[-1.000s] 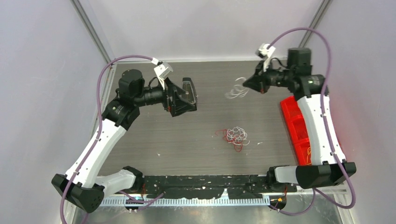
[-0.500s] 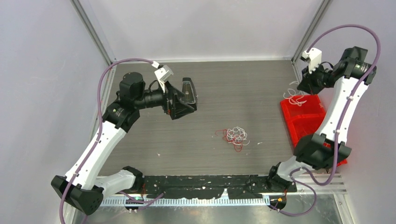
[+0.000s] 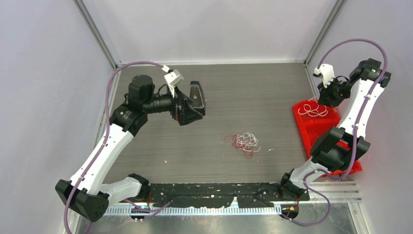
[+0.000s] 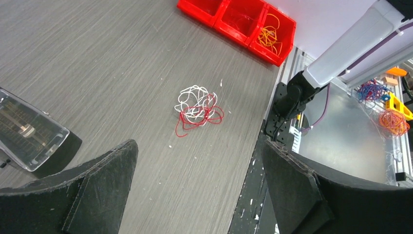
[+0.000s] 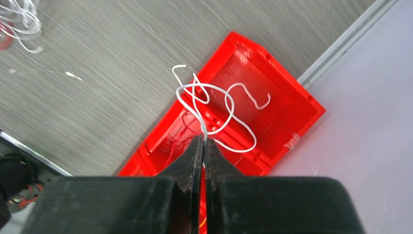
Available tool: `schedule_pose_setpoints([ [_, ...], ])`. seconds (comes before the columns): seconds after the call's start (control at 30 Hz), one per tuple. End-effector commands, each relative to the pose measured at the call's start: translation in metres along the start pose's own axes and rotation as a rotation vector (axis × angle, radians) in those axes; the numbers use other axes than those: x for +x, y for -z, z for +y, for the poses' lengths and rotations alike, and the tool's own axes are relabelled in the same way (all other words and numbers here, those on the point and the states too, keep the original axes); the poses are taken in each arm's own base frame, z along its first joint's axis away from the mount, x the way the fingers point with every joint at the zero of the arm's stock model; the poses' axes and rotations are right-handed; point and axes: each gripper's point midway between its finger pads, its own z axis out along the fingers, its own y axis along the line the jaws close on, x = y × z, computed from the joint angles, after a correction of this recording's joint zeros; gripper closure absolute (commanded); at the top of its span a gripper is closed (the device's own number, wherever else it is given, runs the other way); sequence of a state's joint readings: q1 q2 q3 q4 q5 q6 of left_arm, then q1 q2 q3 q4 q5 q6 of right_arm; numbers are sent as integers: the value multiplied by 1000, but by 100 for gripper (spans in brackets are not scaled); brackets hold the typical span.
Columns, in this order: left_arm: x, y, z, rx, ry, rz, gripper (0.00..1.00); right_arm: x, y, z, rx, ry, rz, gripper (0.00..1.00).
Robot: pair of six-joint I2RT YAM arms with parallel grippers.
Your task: Untangle the cables
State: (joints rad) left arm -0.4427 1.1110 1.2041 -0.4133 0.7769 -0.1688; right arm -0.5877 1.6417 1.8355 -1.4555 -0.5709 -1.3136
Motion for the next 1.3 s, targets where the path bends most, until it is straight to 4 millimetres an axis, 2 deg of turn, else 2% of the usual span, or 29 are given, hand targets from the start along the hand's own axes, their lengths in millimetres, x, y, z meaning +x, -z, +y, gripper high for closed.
schedule_pose_setpoints([
  [0.0, -11, 6, -3, -8, -57, -9, 0, 36, -10, -33, 82, 71, 116, 95],
  [0.1, -8, 7, -1, -15, -63, 2, 0, 53, -14, -58, 162, 119, 182, 95],
  [0.13, -6, 7, -1, -20, -62, 7, 0, 60, -20, -58, 159, 120, 194, 95],
  [0.23, 1, 6, 3, -29, -52, 22, 0, 71, -36, -79, 226, 139, 221, 95],
  [0.33, 7, 6, 5, -36, -48, 32, 0, 73, -52, -97, 271, 147, 244, 95],
  [0.37, 8, 6, 6, -41, -53, 34, 0, 79, -60, -97, 268, 137, 263, 95],
  [0.47, 13, 7, 9, -51, -60, 45, 0, 76, -75, -114, 342, 155, 281, 95],
  [0.53, 15, 7, 10, -58, -61, 52, 0, 74, -86, -118, 372, 169, 289, 95],
  [0.67, 19, 9, 11, -63, -67, 62, 0, 72, -104, -108, 330, 177, 303, 90],
  [0.73, 23, 9, 12, -68, -73, 68, 0, 72, -109, -96, 293, 173, 305, 80],
  [0.77, 24, 9, 13, -69, -76, 71, 0, 71, -111, -90, 276, 165, 303, 66],
  [0.8, 26, 10, 13, -70, -80, 74, 1, 69, -109, -83, 262, 157, 299, 59],
  [0.83, 27, 11, 12, -68, -84, 77, 0, 67, -107, -78, 252, 143, 294, 48],
  [0.9, 30, 11, 12, -69, -80, 86, 0, 57, -97, -59, 202, 107, 258, 39],
  [0.93, 32, 12, 12, -69, -77, 89, 0, 46, -84, -56, 213, 100, 233, 36],
  [0.97, 34, 12, 12, -69, -77, 89, 0, 37, -75, -40, 175, 88, 200, 34],
  [1.0, 35, 12, 11, -66, -77, 90, 0, 26, -66, -35, 170, 80, 171, 32],
  [1.03, 37, 12, 12, -63, -76, 90, 0, 15, -58, -13, 112, 64, 122, 32],
  [1.07, 41, 10, 12, -54, -73, 93, 0, 5, -53, -1, 86, 57, 92, 32],
  [1.1, 44, 9, 12, -44, -66, 94, 1, -5, -47, 26, 11, 37, 47, 32],
  [1.17, 53, 5, 12, -26, -36, 99, 0, -24, -49, 69, -107, 20, -4, 33],
  [1.27, 64, -2, 11, 0, 10, 108, 2, -41, -73, 136, -301, -70, -29, 39],
])
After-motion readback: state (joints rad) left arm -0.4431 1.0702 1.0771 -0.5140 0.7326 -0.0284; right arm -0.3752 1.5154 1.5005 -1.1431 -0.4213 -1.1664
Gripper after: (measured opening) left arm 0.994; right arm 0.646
